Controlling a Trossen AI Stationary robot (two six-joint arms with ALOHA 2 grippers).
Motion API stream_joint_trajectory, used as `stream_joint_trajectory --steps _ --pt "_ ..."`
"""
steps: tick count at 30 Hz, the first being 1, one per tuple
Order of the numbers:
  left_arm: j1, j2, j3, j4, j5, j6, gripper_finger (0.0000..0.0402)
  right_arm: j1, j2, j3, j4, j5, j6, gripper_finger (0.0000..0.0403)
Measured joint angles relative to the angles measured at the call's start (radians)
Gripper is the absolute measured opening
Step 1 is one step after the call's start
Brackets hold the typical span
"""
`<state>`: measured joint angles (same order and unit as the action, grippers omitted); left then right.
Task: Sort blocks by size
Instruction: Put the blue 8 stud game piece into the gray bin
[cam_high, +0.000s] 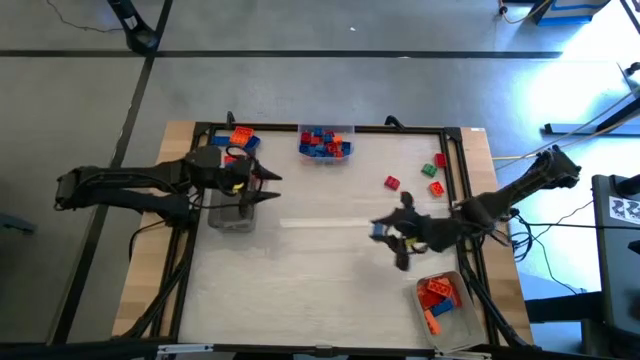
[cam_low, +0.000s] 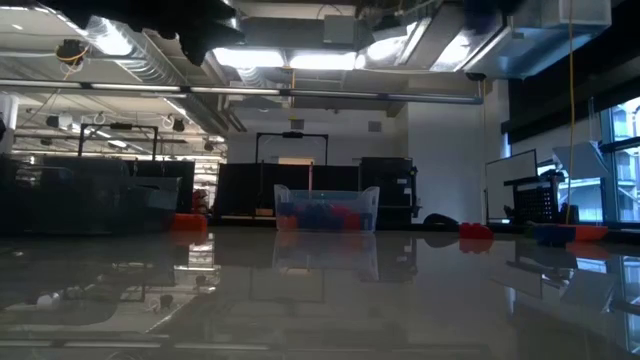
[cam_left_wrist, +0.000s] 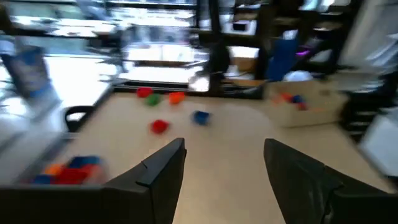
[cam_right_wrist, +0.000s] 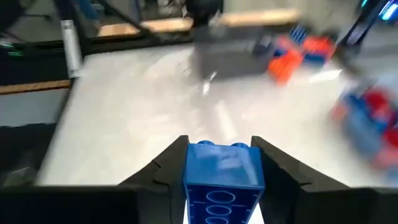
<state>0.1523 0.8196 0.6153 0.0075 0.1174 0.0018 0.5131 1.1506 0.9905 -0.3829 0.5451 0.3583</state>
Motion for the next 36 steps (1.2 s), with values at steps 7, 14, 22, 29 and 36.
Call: stream_joint_trajectory --steps 7,14,22,29,36 --pt "0.024 -0.044 0.036 0.065 0.171 -0.084 0.0205 0.165 -0.085 0.0 -0.215 -0.039 0.417 0.0139" --pt "0.026 -0.082 0.036 -0.062 0.168 0.03 0.0205 0.283 -0.078 -0.001 -0.417 -0.043 0.794 0.0139" --pt "0.027 -0.078 0.035 -0.197 0.016 0.055 0.0205 0.444 -0.037 -0.001 -0.573 -0.146 1.309 0.0139" --pt "0.027 -0.078 0.035 -0.199 0.002 0.051 0.0205 0.516 0.067 -0.072 -0.612 -0.363 1.613 0.0141" --pt "0.027 -0.078 0.035 -0.2 -0.033 0.042 0.0205 0.548 0.171 -0.126 -0.533 -0.551 1.777 0.0197"
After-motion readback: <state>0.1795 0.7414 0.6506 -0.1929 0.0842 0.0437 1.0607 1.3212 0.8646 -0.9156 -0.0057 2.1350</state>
